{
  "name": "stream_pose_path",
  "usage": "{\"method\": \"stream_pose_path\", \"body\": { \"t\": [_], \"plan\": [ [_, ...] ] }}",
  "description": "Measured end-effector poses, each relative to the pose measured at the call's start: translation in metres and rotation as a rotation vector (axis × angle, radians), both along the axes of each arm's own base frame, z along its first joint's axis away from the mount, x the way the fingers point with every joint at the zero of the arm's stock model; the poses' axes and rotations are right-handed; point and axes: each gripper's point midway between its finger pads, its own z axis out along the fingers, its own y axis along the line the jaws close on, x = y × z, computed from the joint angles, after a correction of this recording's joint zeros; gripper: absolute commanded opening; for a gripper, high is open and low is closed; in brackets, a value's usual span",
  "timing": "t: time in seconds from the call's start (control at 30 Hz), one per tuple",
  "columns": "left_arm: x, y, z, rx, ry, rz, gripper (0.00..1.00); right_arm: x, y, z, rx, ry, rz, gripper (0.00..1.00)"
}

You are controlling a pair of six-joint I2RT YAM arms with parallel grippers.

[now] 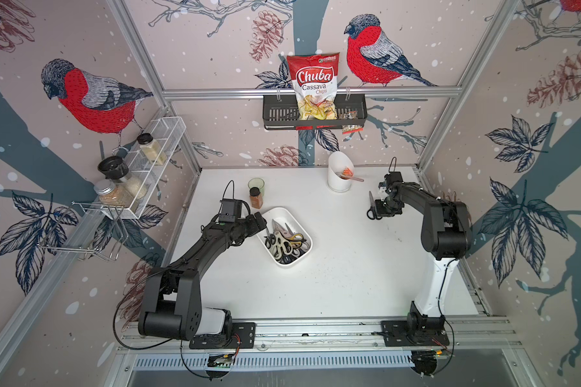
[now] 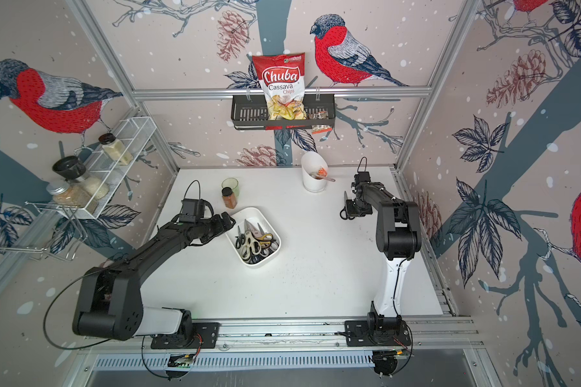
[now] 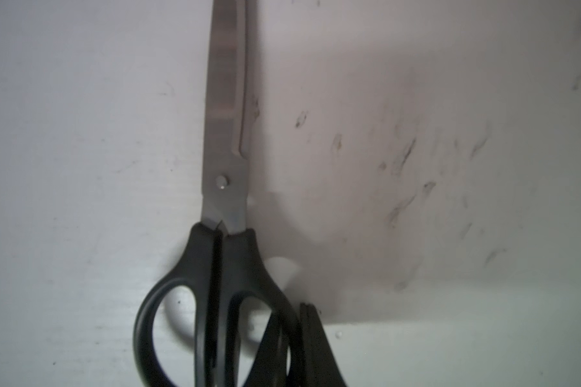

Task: Take the scissors out of the storage box
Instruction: Place the scissors at the center of the board, then pick up the scissors from the storage box.

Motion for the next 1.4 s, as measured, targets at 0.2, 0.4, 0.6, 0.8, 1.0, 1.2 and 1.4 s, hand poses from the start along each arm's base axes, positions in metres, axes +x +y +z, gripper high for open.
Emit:
{"method": "stream_pose_path", "body": {
  "t": [0.2,0.4,0.6,0.8,1.0,1.2,1.4],
  "plan": [
    [0.003,0.003,0.001,0.024,-0.009,0.0,0.95,0.004,-0.004,0.001,-0.024,-0.017,-0.003,0.46],
    [0.004,0.004,0.005,0.028,-0.023,0.002,0.95,0.003,-0.004,0.007,-0.024,-0.023,-0.008,0.52],
    [0.003,0.004,0.011,0.026,-0.043,0.003,0.95,0.004,0.003,0.052,-0.014,-0.111,-0.058,0.53],
    [-0.002,0.008,0.01,0.014,-0.039,0.029,0.95,-0.021,0.063,0.079,-0.011,-0.142,-0.011,0.49],
    [-0.008,0.017,0.005,0.006,-0.034,0.065,0.95,-0.056,0.163,0.097,0.056,-0.155,0.117,0.4],
    [-0.02,0.03,-0.005,-0.006,-0.011,0.114,0.95,-0.109,0.269,0.112,0.168,-0.147,0.253,0.31],
    [-0.031,0.037,-0.013,-0.009,0.001,0.134,0.95,-0.161,0.349,0.107,0.232,-0.111,0.344,0.27]
  ]
}}
